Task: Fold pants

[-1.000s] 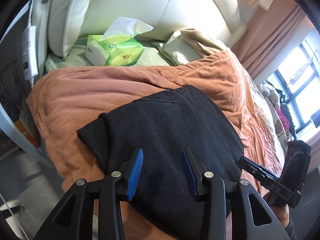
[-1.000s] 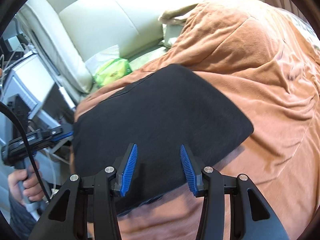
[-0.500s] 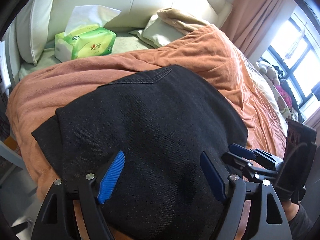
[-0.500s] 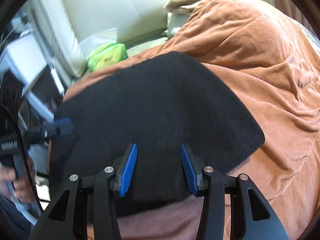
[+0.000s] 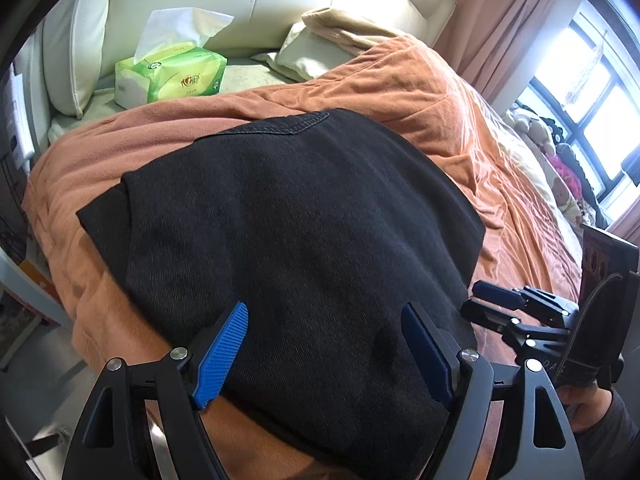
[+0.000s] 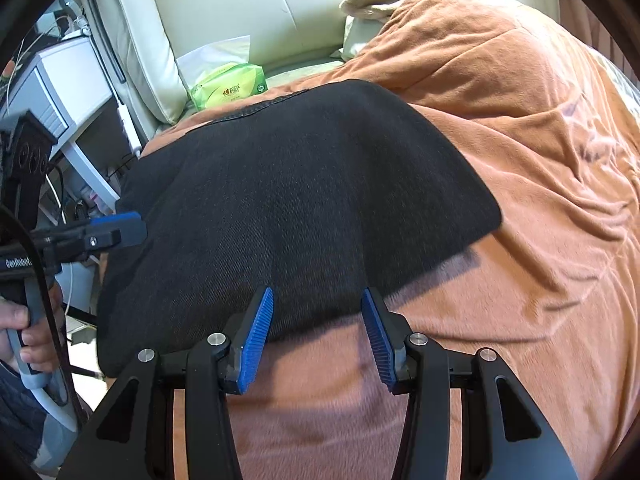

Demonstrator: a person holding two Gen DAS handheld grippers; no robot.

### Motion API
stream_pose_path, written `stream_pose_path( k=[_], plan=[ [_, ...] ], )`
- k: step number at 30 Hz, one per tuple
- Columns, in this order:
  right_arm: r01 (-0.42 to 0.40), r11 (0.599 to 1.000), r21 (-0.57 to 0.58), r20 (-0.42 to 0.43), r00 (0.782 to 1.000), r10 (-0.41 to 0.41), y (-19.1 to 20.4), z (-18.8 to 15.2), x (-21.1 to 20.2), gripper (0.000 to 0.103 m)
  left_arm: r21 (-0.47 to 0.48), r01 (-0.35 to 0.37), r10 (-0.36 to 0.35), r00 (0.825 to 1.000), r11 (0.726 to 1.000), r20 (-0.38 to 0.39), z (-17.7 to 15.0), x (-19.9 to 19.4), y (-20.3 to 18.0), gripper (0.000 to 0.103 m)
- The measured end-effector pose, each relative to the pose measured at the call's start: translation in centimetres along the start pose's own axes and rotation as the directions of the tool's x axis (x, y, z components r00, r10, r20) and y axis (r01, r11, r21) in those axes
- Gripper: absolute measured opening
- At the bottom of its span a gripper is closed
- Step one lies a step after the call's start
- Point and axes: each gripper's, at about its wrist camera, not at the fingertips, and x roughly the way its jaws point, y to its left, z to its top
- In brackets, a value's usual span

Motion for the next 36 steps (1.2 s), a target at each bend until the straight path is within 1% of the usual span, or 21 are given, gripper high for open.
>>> stream_pose_path(
  k=[4, 5, 6, 7, 8, 10, 11, 15, 17, 22, 27, 33, 34, 36],
  plan=[
    [0.008, 1.000, 0.006, 0.015, 1.000, -0.009, 0.4, -0.2, -2.9, 0.044, -0.009, 0.005, -0.005, 1.000, 1.000, 0.000, -0.3, -1.4, -0.6, 0.081],
    [0.013, 1.000, 0.012, 0.015, 1.000, -0.013, 0.4, -0.3, -3.5, 0.047, -0.007, 0.005, -0.005, 1.000, 1.000, 0.003, -0.3, -1.8, -0.8, 0.081],
    [0.023, 1.000, 0.019, 0.018, 1.000, -0.023, 0.5, -0.4, -4.4, 0.052, -0.001, 0.002, -0.002, 1.000, 1.000, 0.008, -0.4, -2.3, -1.2, 0.081],
    [0.034, 0.999, 0.025, 0.027, 0.999, -0.035, 0.5, -0.5, -5.3, 0.064, 0.007, -0.001, 0.001, 1.000, 1.000, 0.014, -0.4, -2.9, -1.6, 0.081],
    [0.045, 0.999, 0.030, 0.039, 0.998, -0.046, 0.5, -0.6, -6.1, 0.072, 0.016, -0.004, 0.004, 1.000, 1.000, 0.020, -0.5, -3.4, -2.0, 0.081],
    [0.062, 0.997, 0.044, 0.062, 0.996, -0.065, 0.6, -1.0, -8.2, 0.078, 0.032, -0.008, 0.006, 0.999, 0.999, 0.032, -0.6, -4.6, -2.9, 0.082],
    [0.070, 0.996, 0.051, 0.067, 0.995, -0.073, 0.6, -1.2, -9.1, 0.080, 0.036, -0.006, 0.004, 0.999, 0.999, 0.037, -0.7, -5.2, -3.3, 0.084],
    [0.107, 0.993, 0.058, 0.090, 0.990, -0.112, 1.0, -2.3, -13.0, 0.082, 0.054, -0.009, 0.005, 0.998, 0.998, 0.066, -1.4, -7.7, -5.3, 0.099],
    [0.119, 0.991, 0.063, 0.101, 0.987, -0.124, 1.2, -3.1, -14.9, 0.084, 0.068, -0.013, 0.008, 0.997, 0.998, 0.080, -1.9, -8.8, -6.3, 0.101],
    [0.132, 0.988, 0.075, 0.112, 0.984, -0.139, 1.5, -5.2, -19.5, 0.084, 0.090, -0.015, 0.007, 0.996, 0.996, 0.093, -3.2, -11.2, -8.7, 0.101],
    [0.142, 0.986, 0.086, 0.142, 0.978, -0.153, 1.7, -7.4, -24.4, 0.084, 0.126, -0.014, 0.000, 0.994, 0.992, 0.112, -4.6, -13.8, -11.7, 0.101],
    [0.178, 0.979, 0.097, 0.190, 0.962, -0.194, 2.2, -10.4, -30.9, 0.084, 0.168, 0.000, -0.024, 0.990, 0.986, 0.140, -6.3, -16.7, -15.2, 0.102],
    [0.188, 0.977, 0.097, 0.196, 0.959, -0.204, 2.4, -11.1, -32.0, 0.086, 0.173, 0.009, -0.034, 0.989, 0.985, 0.142, -6.6, -17.2, -15.7, 0.102],
    [0.204, 0.973, 0.104, 0.213, 0.951, -0.223, 2.9, -12.3, -34.2, 0.093, 0.186, 0.015, -0.043, 0.988, 0.983, 0.149, -7.1, -18.1, -16.9, 0.102]
  ],
)
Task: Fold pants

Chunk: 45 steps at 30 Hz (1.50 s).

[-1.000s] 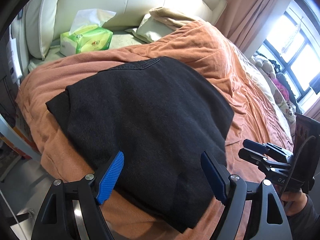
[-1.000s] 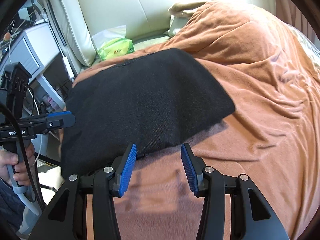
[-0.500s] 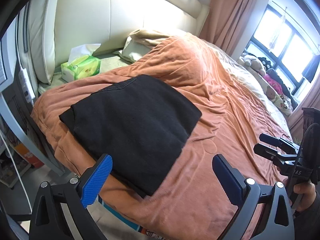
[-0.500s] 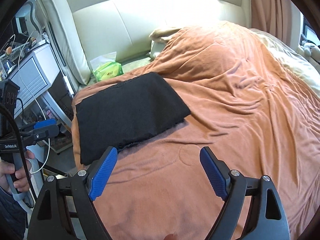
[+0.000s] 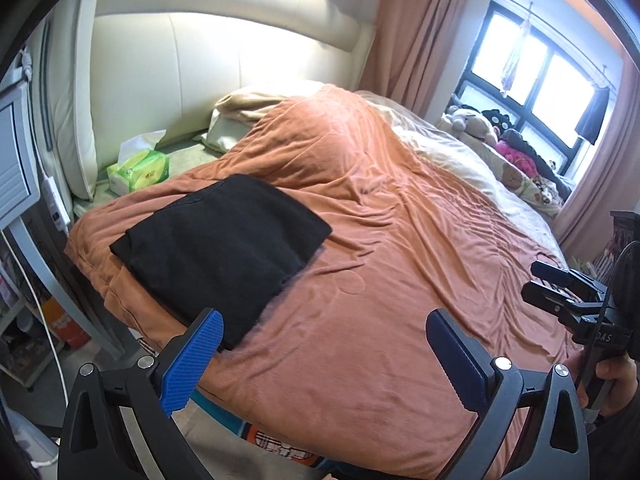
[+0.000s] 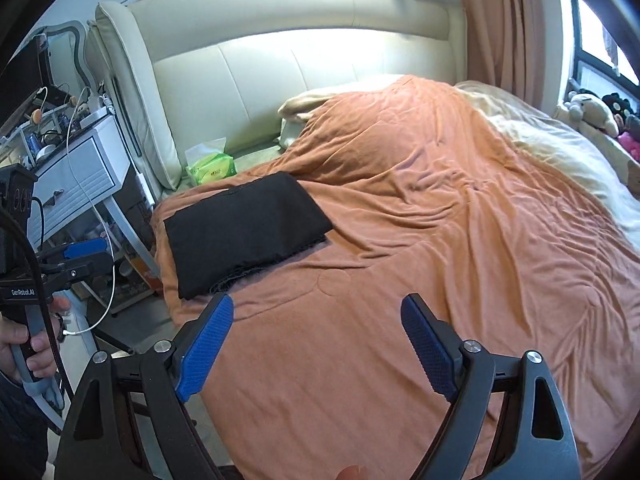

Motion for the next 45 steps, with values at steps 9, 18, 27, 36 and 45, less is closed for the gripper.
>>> stream_pose_path(
  k=[9, 18, 27, 36, 45],
  plan=[
    [0.065, 0.996, 0.067, 0.076, 0.995, -0.070, -0.6, -3.9, -8.7, 0.103, 0.064, 0.041, -0.043, 0.999, 0.997, 0.032, -1.8, -3.9, -4.8, 0.102],
    [0.095, 0.989, 0.112, 0.107, 0.989, -0.107, -0.4, -7.8, -15.4, 0.103, 0.109, 0.081, -0.087, 0.995, 0.991, 0.051, -4.4, -7.4, -8.4, 0.102],
    [0.150, 0.976, 0.155, 0.108, 0.980, -0.168, 0.2, -12.1, -21.3, 0.103, 0.163, 0.131, -0.144, 0.987, 0.978, 0.069, -7.1, -10.6, -11.5, 0.102],
    [0.168, 0.968, 0.189, 0.155, 0.968, -0.198, 2.3, -16.3, -27.9, 0.103, 0.222, 0.169, -0.190, 0.979, 0.960, 0.074, -10.7, -13.5, -14.3, 0.102],
    [0.199, 0.958, 0.209, 0.179, 0.955, -0.238, 5.0, -21.8, -32.3, 0.103, 0.284, 0.161, -0.202, 0.972, 0.945, 0.121, -14.2, -16.1, -16.1, 0.102]
  ],
)
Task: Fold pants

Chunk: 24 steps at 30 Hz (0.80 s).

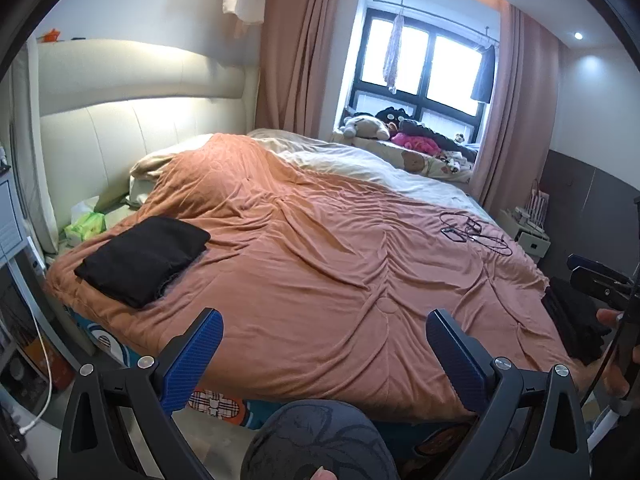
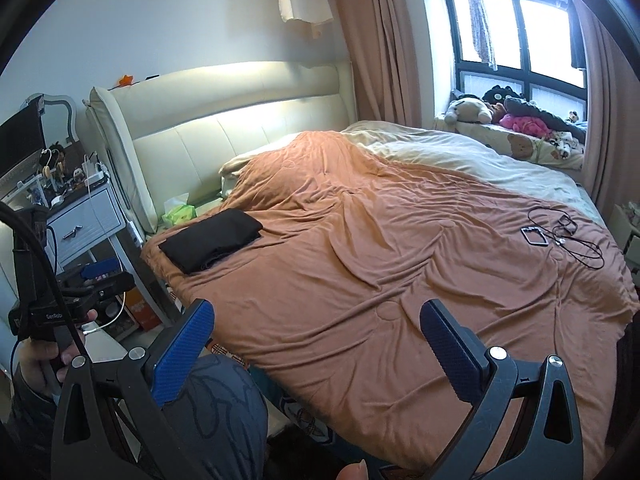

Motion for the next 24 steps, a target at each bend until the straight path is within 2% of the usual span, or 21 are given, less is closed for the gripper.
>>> stream_pose_path(
  k=[9, 19, 22, 24],
  plan=[
    [0.041, 0.999, 0.024, 0.035, 0.999, -0.041, 1.0, -4.4, -3.8, 0.103, 0.066, 0.015, -0.019, 0.998, 0.998, 0.062, -2.3, -2.8, -3.3, 0.102],
    [0.116, 0.991, 0.064, 0.079, 0.990, -0.121, 1.7, -8.2, -7.1, 0.103, 0.084, 0.034, -0.042, 0.993, 0.996, 0.106, -4.6, -4.4, -5.1, 0.102],
    [0.106, 0.991, 0.075, 0.089, 0.990, -0.113, 1.9, -8.9, -7.8, 0.103, 0.089, 0.029, -0.039, 0.993, 0.996, 0.114, -5.3, -4.8, -5.5, 0.102],
    [0.129, 0.988, 0.081, 0.101, 0.986, -0.137, 2.2, -9.6, -8.4, 0.103, 0.091, 0.030, -0.041, 0.992, 0.995, 0.119, -5.8, -5.1, -5.6, 0.102]
  ],
)
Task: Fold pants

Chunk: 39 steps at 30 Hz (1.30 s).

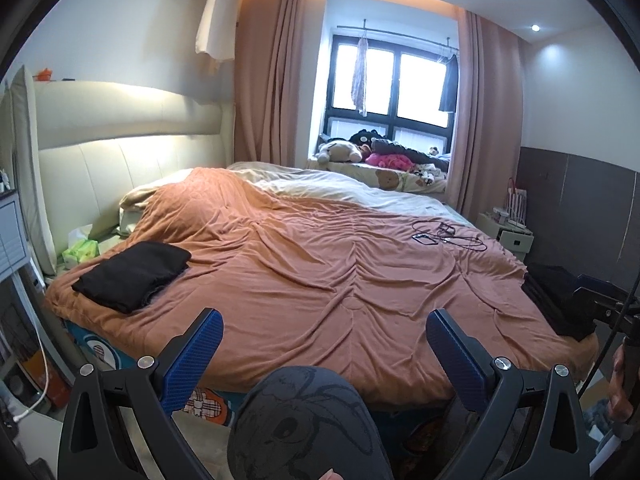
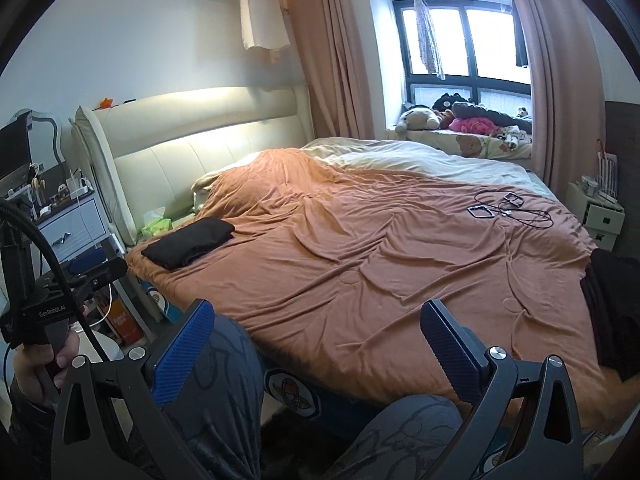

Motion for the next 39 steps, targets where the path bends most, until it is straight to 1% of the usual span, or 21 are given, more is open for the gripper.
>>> stream_pose_path(
  k=[3, 10, 14, 19, 28, 36, 39],
  plan=[
    [0.031, 1.000, 0.004, 0.007, 1.000, -0.031, 0.3, -0.8, -0.6, 0.103, 0.008, -0.007, 0.007, 1.000, 1.000, 0.007, -0.8, -0.5, 0.0, 0.102],
    [0.050, 0.999, -0.003, -0.011, 0.999, -0.050, 0.9, -1.9, -0.3, 0.103, 0.009, -0.011, 0.011, 1.000, 1.000, -0.010, -2.3, -0.3, 0.3, 0.102],
    [0.044, 0.999, 0.006, -0.029, 0.999, -0.044, 1.2, -1.9, 0.4, 0.103, 0.006, -0.014, 0.015, 1.000, 1.000, -0.010, -2.5, -0.2, 0.5, 0.102],
    [0.039, 0.999, 0.019, -0.031, 0.999, -0.038, 1.2, -1.6, 0.8, 0.103, 0.000, -0.024, 0.024, 1.000, 1.000, -0.003, -2.5, -0.2, 0.7, 0.102],
    [0.024, 0.999, 0.044, -0.032, 0.999, -0.023, 0.9, -2.4, 0.4, 0.103, 0.005, -0.029, 0.029, 1.000, 1.000, -0.010, -2.7, -0.1, 0.6, 0.102],
    [0.024, 0.999, 0.044, -0.034, 0.999, -0.022, 0.7, -2.4, 0.2, 0.103, 0.000, -0.037, 0.037, 0.999, 0.999, -0.012, -2.6, -0.3, 0.6, 0.102],
    [0.024, 0.999, 0.041, -0.034, 0.999, -0.022, 0.8, -2.4, 0.1, 0.103, -0.004, -0.029, 0.028, 0.999, 1.000, -0.014, -2.6, -0.5, 0.5, 0.102]
  ],
)
